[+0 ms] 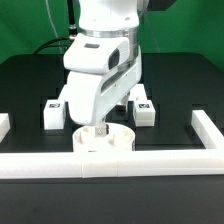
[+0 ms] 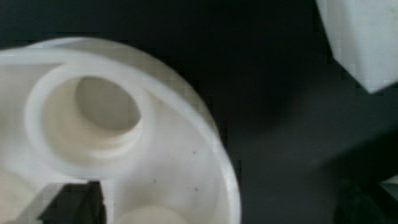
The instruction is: Assemble stool
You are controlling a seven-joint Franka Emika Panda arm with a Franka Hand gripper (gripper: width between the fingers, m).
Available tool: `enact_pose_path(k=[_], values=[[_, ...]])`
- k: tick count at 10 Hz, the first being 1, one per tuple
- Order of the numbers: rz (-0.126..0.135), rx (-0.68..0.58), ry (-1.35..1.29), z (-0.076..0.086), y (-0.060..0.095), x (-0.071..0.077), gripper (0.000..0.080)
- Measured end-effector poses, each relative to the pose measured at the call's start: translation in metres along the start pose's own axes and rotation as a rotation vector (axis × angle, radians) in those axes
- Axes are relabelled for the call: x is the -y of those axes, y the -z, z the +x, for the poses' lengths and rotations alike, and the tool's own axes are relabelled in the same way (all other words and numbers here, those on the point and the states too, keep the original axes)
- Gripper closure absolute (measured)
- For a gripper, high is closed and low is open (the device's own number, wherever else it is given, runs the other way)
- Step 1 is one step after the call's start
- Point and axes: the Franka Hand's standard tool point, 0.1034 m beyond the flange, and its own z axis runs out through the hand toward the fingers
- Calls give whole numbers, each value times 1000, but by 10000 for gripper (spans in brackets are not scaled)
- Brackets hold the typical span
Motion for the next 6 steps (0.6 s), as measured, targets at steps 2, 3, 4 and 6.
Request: enact_pose_path(k=[2, 3, 4, 6], values=[[18, -3, 0, -4, -10, 0, 150], [20, -2, 2, -4, -11, 1, 150], [20, -2, 2, -4, -11, 0, 150], [15, -4, 2, -4, -10, -1, 278]])
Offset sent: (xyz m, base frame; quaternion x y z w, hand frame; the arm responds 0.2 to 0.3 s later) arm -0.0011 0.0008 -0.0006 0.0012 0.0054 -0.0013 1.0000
